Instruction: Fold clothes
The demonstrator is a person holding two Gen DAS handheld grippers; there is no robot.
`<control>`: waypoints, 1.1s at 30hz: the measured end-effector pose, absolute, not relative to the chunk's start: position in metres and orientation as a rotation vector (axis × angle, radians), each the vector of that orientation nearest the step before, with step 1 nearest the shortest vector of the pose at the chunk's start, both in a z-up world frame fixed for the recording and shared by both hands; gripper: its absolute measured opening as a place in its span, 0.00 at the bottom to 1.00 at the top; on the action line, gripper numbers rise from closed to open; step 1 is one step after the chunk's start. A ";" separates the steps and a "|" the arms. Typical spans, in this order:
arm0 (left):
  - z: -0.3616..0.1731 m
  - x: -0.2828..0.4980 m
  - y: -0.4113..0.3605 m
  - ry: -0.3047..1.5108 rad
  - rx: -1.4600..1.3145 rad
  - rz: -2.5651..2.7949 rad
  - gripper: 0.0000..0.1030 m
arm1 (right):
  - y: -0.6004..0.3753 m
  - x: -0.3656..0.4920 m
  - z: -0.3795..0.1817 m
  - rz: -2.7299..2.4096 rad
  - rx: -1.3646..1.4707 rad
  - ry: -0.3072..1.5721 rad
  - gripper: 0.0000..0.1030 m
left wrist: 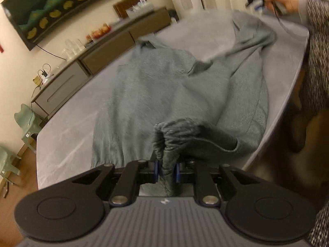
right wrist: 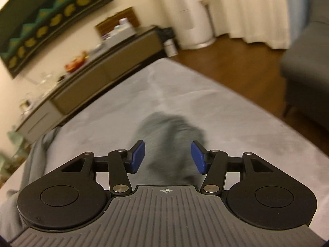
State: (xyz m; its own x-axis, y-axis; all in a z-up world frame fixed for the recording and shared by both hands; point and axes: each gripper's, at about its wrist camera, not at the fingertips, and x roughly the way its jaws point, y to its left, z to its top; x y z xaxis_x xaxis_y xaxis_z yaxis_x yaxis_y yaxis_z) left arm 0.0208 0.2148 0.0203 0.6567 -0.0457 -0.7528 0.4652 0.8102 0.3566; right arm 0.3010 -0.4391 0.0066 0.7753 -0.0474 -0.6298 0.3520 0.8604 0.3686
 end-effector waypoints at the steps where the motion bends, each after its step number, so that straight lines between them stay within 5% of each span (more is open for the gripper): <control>1: 0.024 0.021 0.216 0.800 0.552 -0.306 0.18 | -0.439 0.298 0.011 -0.222 0.511 0.637 0.54; 7: 0.040 0.033 0.229 0.762 0.451 -0.213 0.24 | -0.405 0.289 0.016 -0.107 0.400 0.611 0.84; 14: 0.027 0.040 0.251 0.833 0.466 -0.120 0.31 | -0.348 0.316 -0.008 0.027 0.051 0.768 0.84; 17: 0.038 0.031 0.264 0.837 0.457 -0.086 0.45 | -0.340 0.322 -0.012 0.045 0.007 0.782 0.84; 19: 0.051 0.016 0.272 0.822 0.434 -0.103 0.65 | -0.335 0.326 -0.008 0.042 -0.004 0.763 0.84; 24: 0.087 -0.019 0.298 0.712 0.322 -0.133 0.84 | -0.303 0.330 0.013 0.126 0.003 0.698 0.84; 33: 0.049 0.110 0.302 0.666 0.112 -0.087 0.84 | -0.145 0.431 0.020 0.365 0.058 0.724 0.85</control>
